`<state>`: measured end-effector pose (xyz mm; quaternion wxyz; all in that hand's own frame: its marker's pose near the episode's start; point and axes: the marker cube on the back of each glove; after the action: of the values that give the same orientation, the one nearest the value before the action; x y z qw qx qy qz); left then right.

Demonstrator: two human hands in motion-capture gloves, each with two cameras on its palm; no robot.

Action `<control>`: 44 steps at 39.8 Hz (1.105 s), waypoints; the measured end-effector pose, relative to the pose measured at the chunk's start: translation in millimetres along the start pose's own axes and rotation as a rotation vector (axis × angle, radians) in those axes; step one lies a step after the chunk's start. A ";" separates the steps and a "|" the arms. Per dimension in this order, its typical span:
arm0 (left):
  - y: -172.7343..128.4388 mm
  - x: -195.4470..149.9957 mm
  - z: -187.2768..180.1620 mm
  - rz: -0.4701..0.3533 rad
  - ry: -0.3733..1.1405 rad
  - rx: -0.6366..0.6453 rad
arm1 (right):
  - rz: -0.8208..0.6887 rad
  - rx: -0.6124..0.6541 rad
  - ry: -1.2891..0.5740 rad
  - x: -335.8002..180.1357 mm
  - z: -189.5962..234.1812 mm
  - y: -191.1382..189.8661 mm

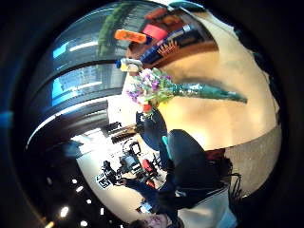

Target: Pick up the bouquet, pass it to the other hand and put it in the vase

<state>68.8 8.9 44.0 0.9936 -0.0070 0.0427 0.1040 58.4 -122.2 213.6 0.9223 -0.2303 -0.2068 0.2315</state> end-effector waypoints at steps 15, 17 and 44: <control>7.3 -10.5 6.9 -0.017 -0.006 -0.031 | 0.069 0.238 0.076 12.5 85.6 -80.1; 7.0 -10.6 8.3 -0.017 -0.009 -0.041 | 0.111 0.298 0.063 11.5 89.3 -78.1; 8.6 -9.3 32.1 -0.012 -0.033 -0.117 | 0.187 0.433 -0.104 1.9 159.6 -78.7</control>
<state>60.6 16.1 76.8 0.9927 -0.0637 0.0204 0.1002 8.1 -130.6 384.1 0.9127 -0.0331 -0.1776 0.3665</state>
